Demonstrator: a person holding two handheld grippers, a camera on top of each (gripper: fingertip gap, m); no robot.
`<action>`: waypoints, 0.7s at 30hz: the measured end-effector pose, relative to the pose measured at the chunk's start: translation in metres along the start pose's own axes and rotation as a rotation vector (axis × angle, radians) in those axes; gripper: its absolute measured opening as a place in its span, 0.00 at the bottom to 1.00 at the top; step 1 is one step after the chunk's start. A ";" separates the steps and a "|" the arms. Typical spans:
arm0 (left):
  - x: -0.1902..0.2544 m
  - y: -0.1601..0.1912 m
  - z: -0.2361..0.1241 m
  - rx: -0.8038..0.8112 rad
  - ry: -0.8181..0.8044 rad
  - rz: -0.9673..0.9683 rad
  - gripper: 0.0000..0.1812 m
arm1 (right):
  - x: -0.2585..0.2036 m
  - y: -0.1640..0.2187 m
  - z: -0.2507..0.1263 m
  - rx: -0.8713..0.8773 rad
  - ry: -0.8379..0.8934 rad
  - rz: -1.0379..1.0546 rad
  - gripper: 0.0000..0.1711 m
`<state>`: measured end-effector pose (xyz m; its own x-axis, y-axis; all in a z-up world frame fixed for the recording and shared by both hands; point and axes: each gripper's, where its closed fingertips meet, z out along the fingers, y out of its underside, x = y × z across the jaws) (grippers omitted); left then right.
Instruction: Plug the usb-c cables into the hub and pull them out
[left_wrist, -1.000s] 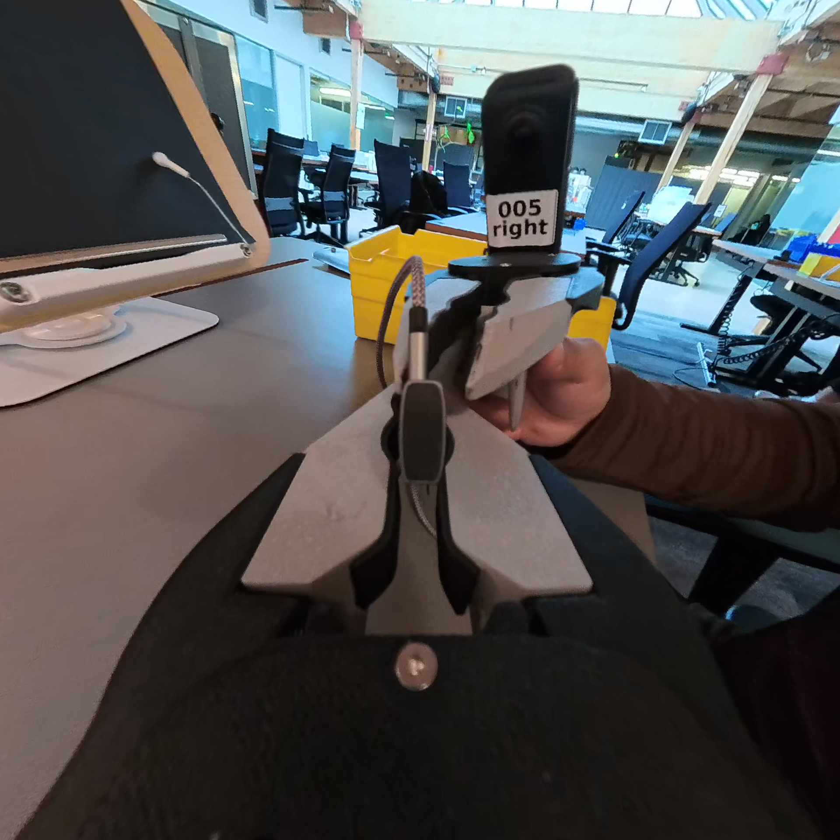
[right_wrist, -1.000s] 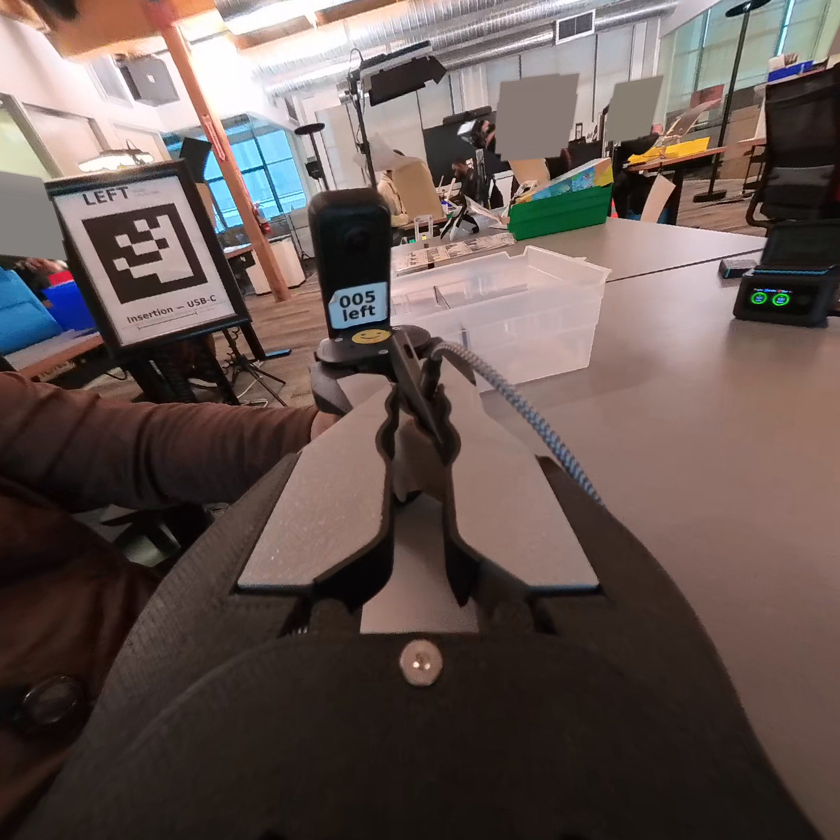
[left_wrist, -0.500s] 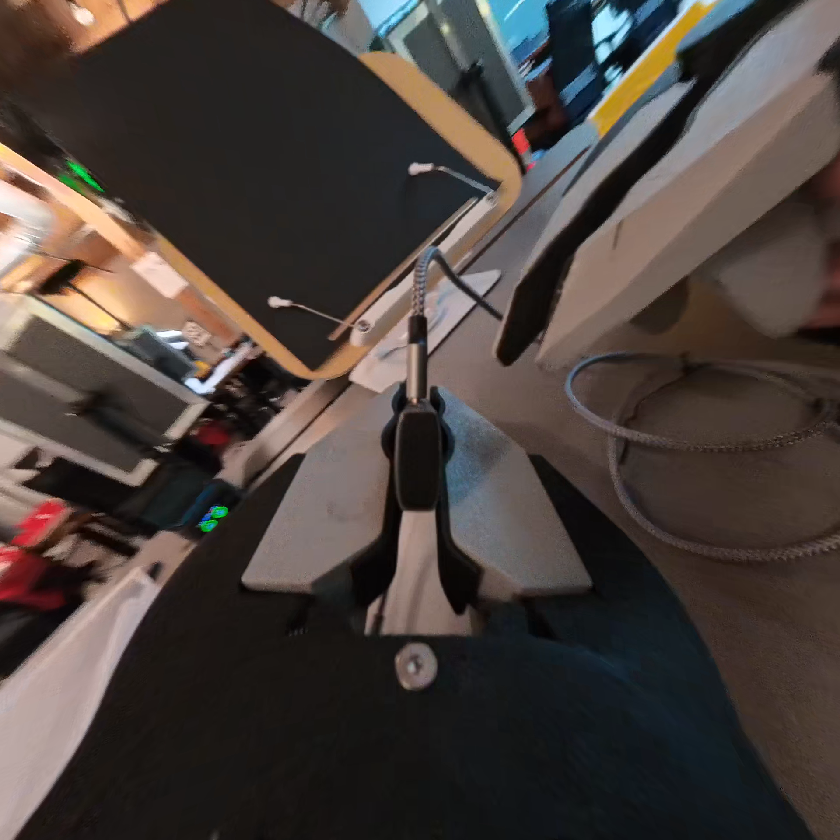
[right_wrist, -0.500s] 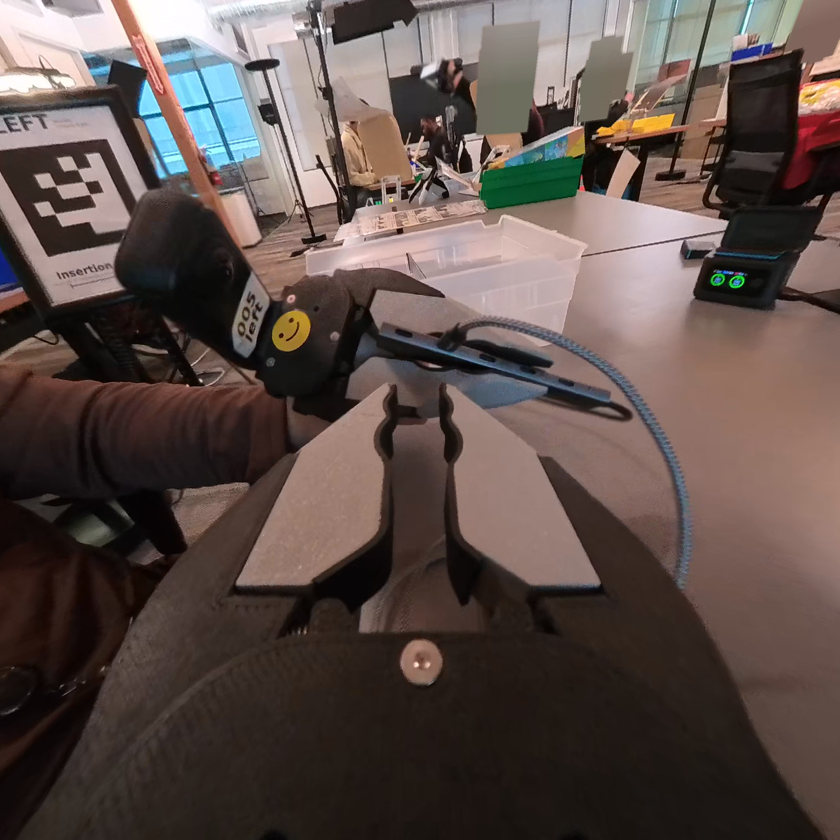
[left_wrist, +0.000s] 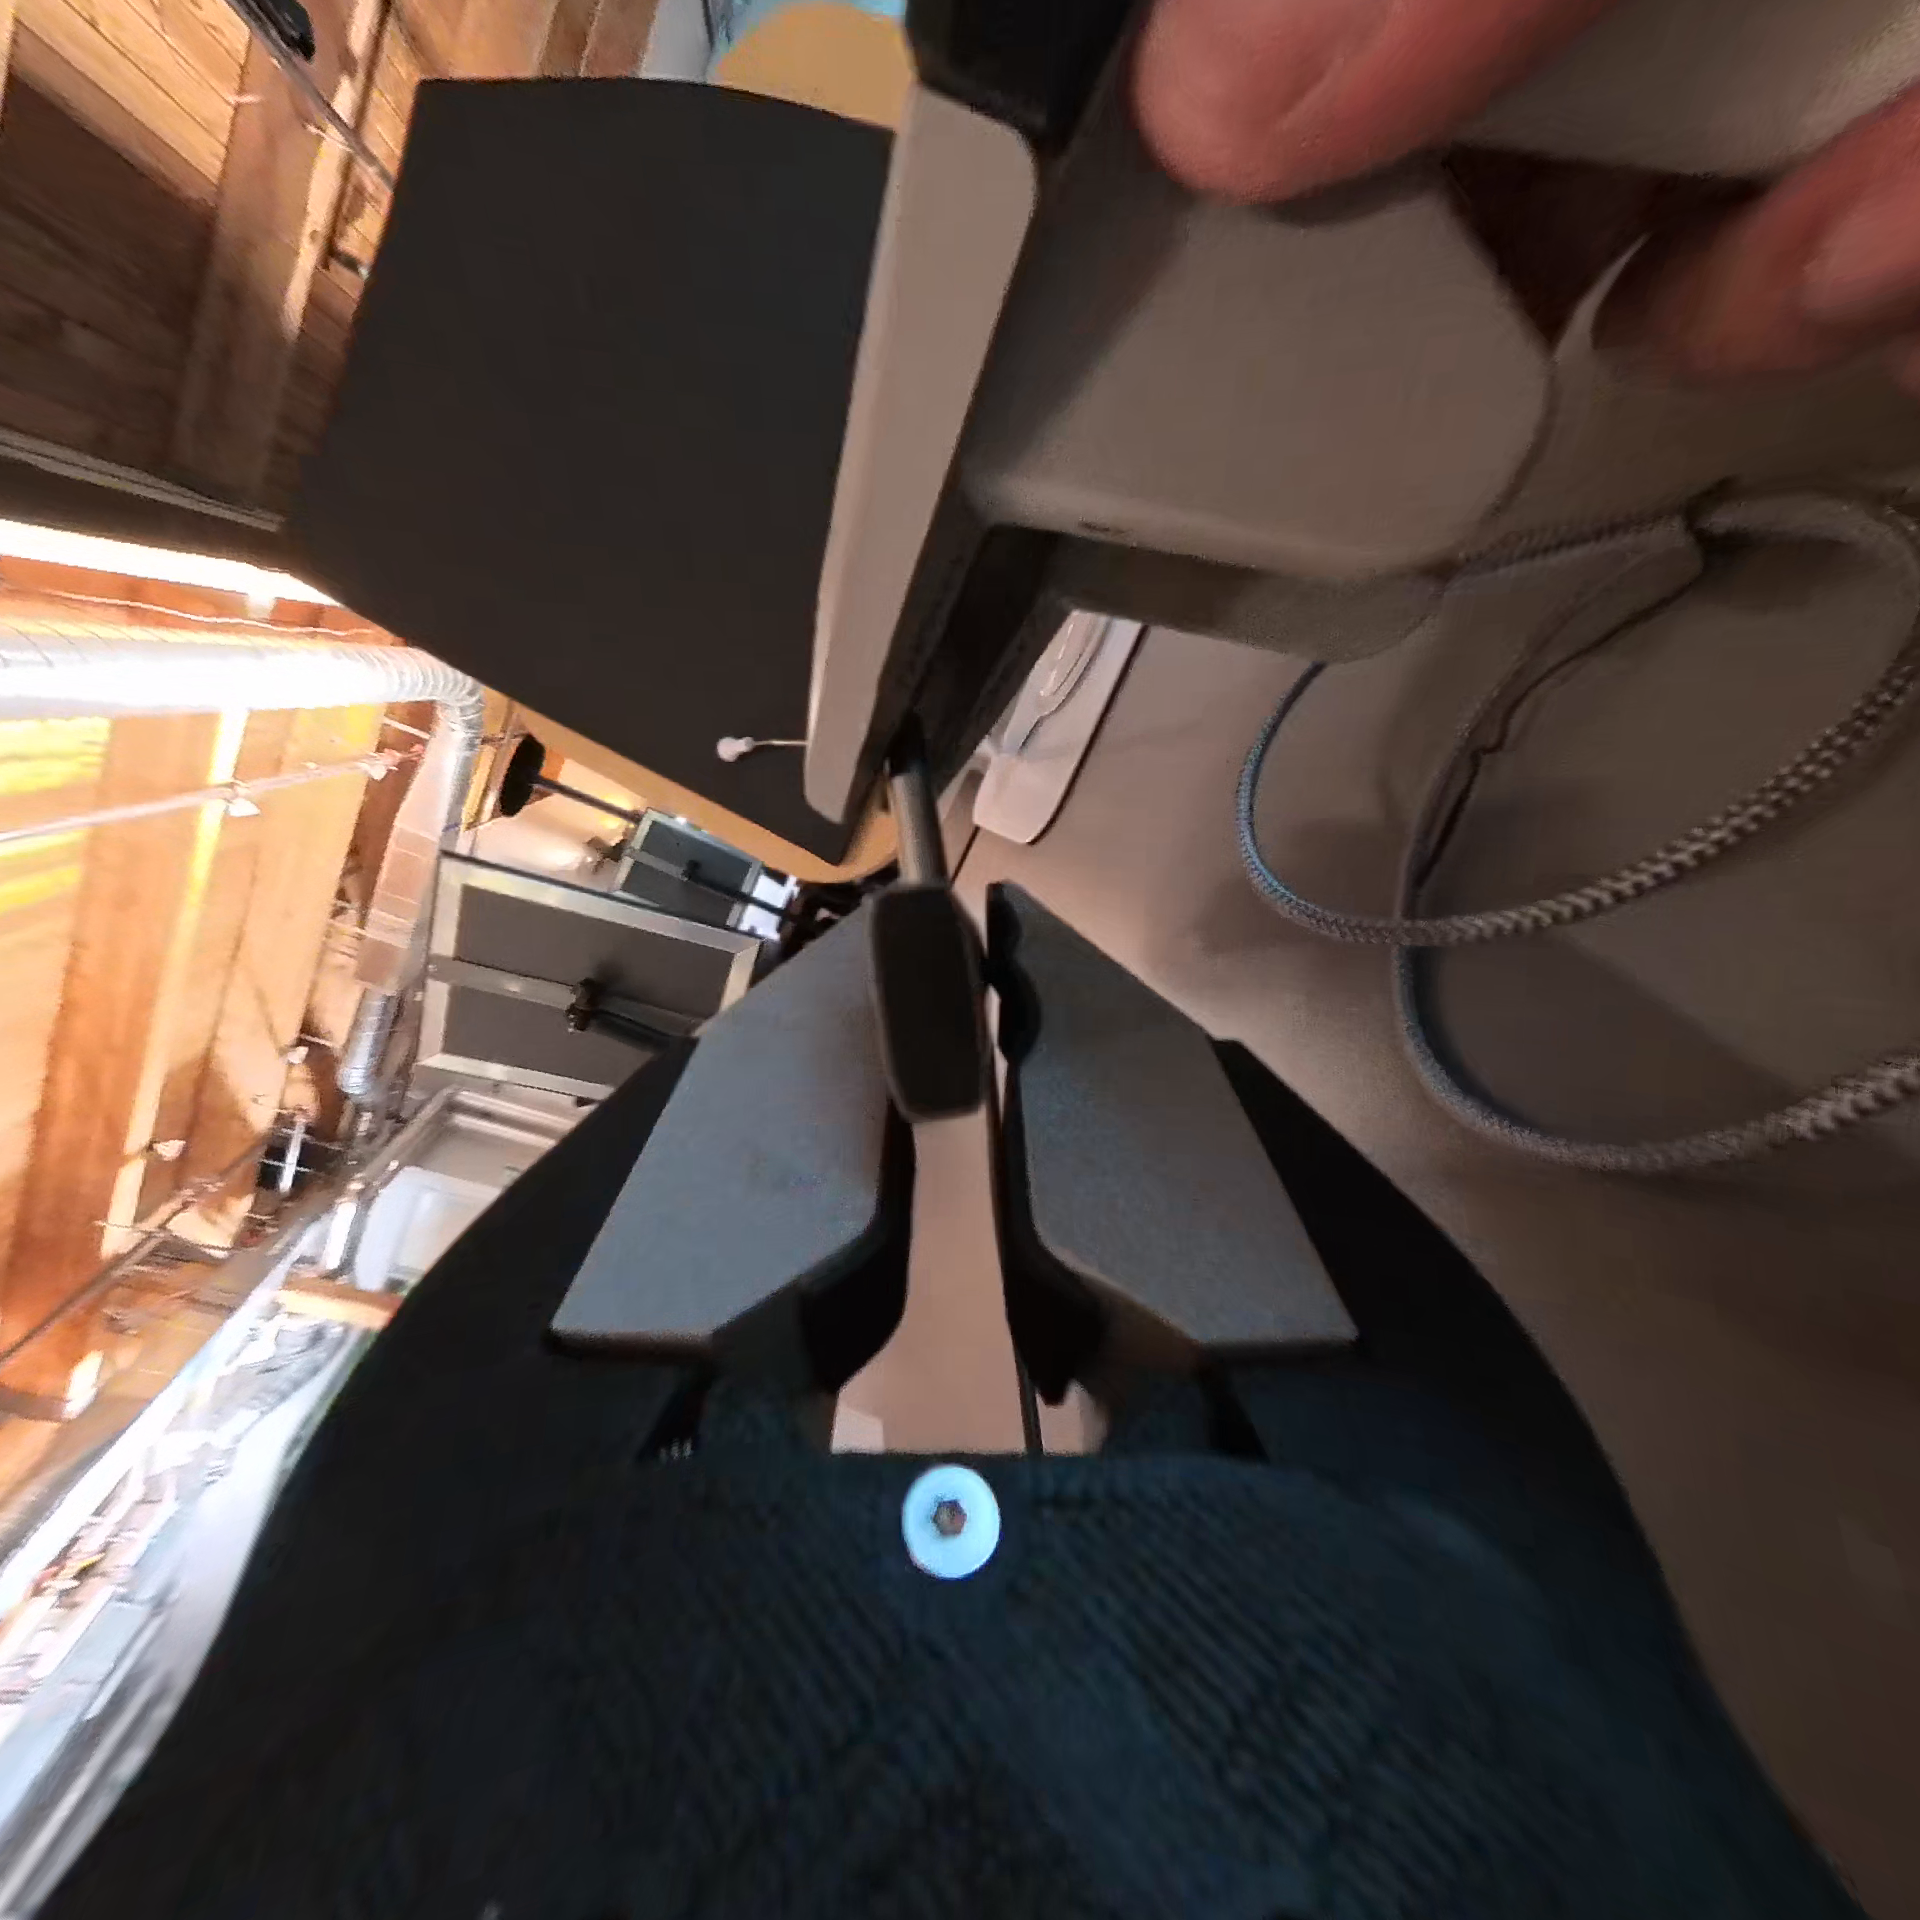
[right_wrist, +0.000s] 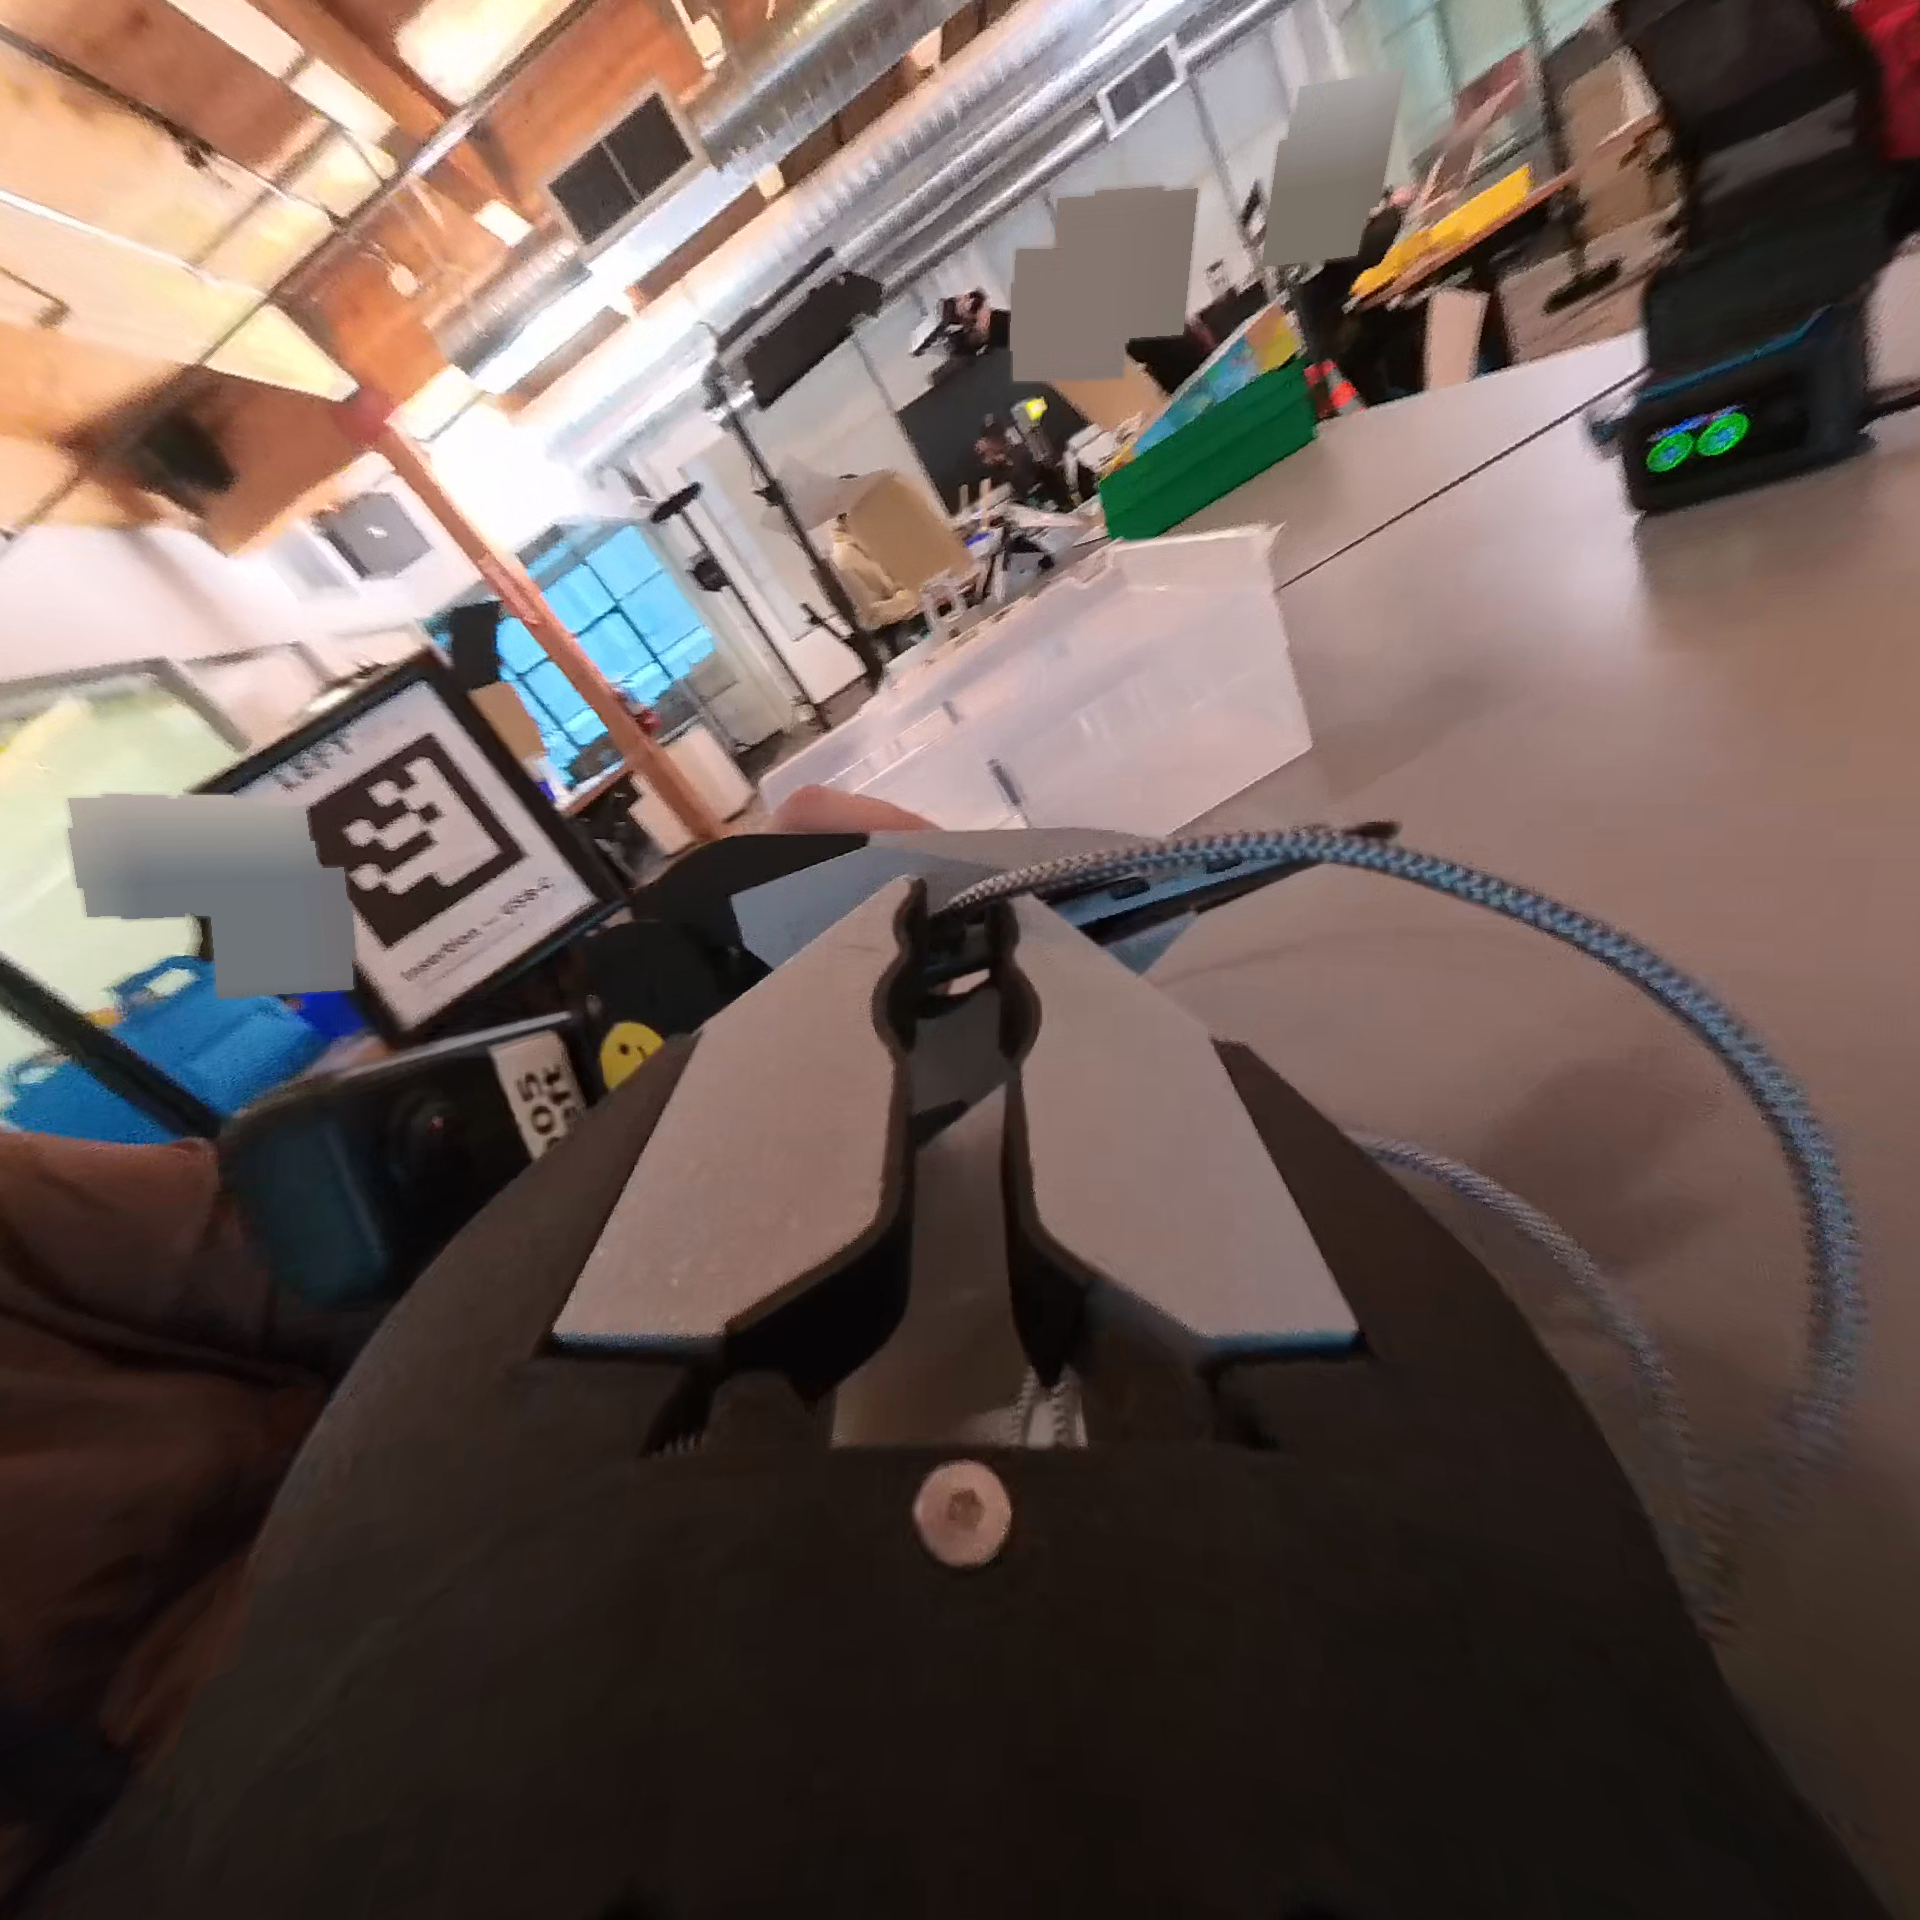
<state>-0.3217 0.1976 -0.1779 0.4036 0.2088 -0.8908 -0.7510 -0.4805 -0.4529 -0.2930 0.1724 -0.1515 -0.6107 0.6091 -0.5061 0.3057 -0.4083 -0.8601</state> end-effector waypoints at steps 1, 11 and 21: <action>0.001 0.001 0.001 -0.013 -0.005 0.020 0.04 | -0.001 0.003 0.001 -0.011 -0.024 0.034 0.04; -0.003 0.011 0.007 -0.114 -0.088 0.173 0.04 | 0.004 0.019 0.005 -0.085 -0.034 0.138 0.05; 0.009 0.021 0.006 -0.039 0.056 -0.246 0.17 | 0.012 0.003 -0.014 -0.061 0.103 -0.059 0.04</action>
<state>-0.3368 0.1945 -0.1952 0.6004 0.2768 -0.7502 -0.6067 -0.4535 -0.6529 -0.2897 0.1879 -0.1606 -0.5513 0.6988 -0.4559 0.3177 -0.3295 -0.8891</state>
